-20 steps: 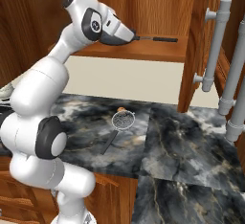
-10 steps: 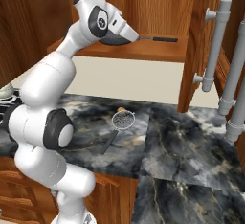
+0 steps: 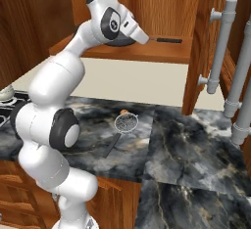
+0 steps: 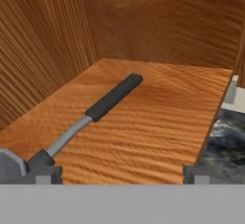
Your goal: Pick the pan from the cabinet and place it on the stove. Then turn on the stove burner for the pan.
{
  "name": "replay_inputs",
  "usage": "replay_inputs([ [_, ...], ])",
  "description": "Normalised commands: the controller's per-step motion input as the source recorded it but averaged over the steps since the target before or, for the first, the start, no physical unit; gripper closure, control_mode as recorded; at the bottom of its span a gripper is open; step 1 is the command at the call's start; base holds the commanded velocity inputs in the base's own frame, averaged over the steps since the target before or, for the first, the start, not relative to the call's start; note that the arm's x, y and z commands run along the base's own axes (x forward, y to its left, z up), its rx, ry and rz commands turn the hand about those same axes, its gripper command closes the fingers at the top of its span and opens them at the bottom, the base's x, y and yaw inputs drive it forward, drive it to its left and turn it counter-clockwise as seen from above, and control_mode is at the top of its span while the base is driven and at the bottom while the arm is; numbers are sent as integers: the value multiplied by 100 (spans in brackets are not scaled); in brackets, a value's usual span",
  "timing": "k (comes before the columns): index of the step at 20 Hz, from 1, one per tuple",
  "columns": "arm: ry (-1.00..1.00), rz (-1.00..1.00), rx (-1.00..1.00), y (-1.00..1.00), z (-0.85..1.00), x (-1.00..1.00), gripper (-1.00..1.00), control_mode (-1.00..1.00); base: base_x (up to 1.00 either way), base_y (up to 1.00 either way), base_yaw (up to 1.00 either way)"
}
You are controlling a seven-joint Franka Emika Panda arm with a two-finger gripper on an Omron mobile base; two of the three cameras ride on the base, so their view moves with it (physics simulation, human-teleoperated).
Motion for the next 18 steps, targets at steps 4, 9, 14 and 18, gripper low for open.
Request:
replay_inputs([
  [4, 0, 0, 0, -5, -3, 22, -100, -100, 0, 0, 0],
  [9, 0, 0, 0, -1, -9, 17, -100, -100, 0, 0, 0],
  [14, 0, 0, 0, 0, -2, 25, -100, -100, 0, 0, 0],
  [18, 0, 0, 0, 0, -3, 28, -100, -100, 0, 0, 0],
])
